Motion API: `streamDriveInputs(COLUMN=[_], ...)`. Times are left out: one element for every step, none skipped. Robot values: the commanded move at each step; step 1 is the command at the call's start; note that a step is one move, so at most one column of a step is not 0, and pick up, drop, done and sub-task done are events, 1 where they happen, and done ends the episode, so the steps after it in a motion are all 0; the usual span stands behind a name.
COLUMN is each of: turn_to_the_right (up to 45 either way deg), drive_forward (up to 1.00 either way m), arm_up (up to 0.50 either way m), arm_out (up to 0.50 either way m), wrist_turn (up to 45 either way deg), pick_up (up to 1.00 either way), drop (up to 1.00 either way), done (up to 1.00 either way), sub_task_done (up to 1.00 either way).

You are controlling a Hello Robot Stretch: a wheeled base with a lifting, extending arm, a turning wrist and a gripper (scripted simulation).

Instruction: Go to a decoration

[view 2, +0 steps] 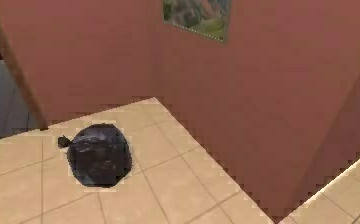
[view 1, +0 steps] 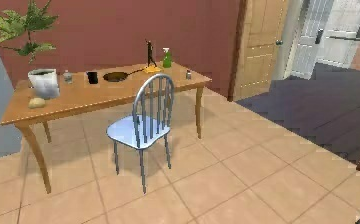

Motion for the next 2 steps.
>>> streamDriveInputs(turn_to_the_right=[27.0, 0.0], drive_forward=[0.00, 1.00], arm_up=[0.00, 0.00], arm_out=[0.00, 0.00], wrist_turn=[0.0, 0.0], pick_up=[0.00, 0.00], drop=[0.00, 0.00], done=[0.00, 0.00], sub_task_done=[0.00, 0.00])
